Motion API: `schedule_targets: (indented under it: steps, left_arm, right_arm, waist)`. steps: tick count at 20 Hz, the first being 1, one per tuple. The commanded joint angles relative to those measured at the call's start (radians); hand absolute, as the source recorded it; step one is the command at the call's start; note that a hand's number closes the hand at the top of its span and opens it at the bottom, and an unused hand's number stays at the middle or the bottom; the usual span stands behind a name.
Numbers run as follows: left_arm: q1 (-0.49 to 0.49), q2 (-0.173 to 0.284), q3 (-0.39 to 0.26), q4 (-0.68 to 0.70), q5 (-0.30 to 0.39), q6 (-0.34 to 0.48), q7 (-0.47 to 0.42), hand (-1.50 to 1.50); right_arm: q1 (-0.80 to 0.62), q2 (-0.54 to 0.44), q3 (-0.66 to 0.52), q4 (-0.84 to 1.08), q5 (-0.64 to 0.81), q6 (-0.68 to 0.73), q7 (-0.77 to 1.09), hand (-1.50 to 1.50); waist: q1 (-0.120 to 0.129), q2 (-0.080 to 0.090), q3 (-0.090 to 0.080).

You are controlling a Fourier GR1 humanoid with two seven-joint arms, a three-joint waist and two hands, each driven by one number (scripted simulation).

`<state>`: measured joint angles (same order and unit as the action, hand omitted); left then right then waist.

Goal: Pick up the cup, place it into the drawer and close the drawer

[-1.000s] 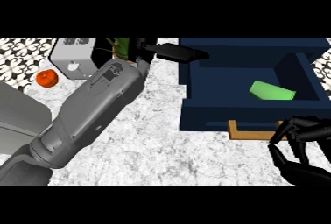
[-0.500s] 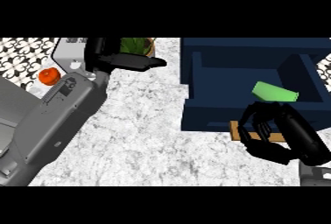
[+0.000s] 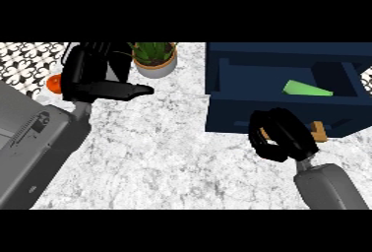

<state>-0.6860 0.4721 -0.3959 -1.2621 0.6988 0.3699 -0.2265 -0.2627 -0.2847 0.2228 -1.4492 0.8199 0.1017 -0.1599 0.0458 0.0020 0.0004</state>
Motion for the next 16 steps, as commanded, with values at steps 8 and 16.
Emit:
schedule_targets:
  steps: [8,16]
  left_arm:
    - [0.226,0.117,0.113,-0.123,0.024,-0.155,-0.04,-1.5]
    - [0.217,0.134,0.168,-0.08,0.03,-0.224,-0.026,-1.5]
  right_arm:
    - [-0.361,0.098,-0.093,0.717,0.102,-0.245,-0.183,1.5]
    - [-0.64,0.049,-0.217,1.046,0.055,-0.196,-0.249,1.5]
  waist:
    - [0.005,0.01,0.001]
    - [0.015,0.02,0.001]
